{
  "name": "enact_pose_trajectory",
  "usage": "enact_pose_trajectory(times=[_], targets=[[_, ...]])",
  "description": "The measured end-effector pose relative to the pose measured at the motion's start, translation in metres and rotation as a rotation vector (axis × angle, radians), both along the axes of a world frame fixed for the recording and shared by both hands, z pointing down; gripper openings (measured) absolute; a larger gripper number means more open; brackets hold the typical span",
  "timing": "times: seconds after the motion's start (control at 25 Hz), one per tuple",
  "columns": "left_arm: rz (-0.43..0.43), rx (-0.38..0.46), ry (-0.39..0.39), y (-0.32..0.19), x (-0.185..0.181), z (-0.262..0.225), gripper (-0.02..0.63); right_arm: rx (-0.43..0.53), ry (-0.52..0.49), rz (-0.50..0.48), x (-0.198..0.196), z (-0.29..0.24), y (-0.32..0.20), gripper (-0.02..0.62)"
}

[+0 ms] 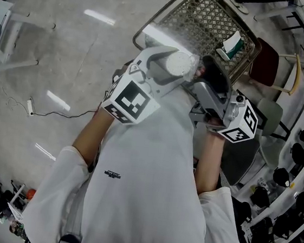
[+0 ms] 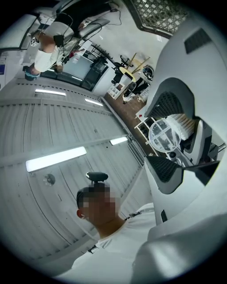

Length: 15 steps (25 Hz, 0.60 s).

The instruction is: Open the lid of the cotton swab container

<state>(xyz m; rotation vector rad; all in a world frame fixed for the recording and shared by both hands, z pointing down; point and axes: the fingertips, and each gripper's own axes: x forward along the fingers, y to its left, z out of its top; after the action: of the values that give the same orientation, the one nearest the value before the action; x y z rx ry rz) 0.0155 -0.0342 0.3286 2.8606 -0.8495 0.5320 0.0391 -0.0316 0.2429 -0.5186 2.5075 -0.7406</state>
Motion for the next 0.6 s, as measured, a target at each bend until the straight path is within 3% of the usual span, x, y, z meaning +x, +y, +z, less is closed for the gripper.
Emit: enact_pose_trajectory(times=[0.24, 0.48, 0.6], targets=[[-0.043, 0.002, 0.006, -0.005, -0.008, -0.002, 0.244, 0.029, 0.052, 0.042, 0.009, -0.003, -0.001, 0.241], [-0.076, 0.006, 0.009, -0.010, -0.015, -0.004, 0.244, 0.046, 0.116, 0.166, 0.022, -0.003, -0.005, 0.240], [-0.083, 0.010, 0.022, -0.011, -0.018, -0.005, 0.244, 0.058, 0.175, 0.238, 0.029, 0.001, -0.005, 0.191]])
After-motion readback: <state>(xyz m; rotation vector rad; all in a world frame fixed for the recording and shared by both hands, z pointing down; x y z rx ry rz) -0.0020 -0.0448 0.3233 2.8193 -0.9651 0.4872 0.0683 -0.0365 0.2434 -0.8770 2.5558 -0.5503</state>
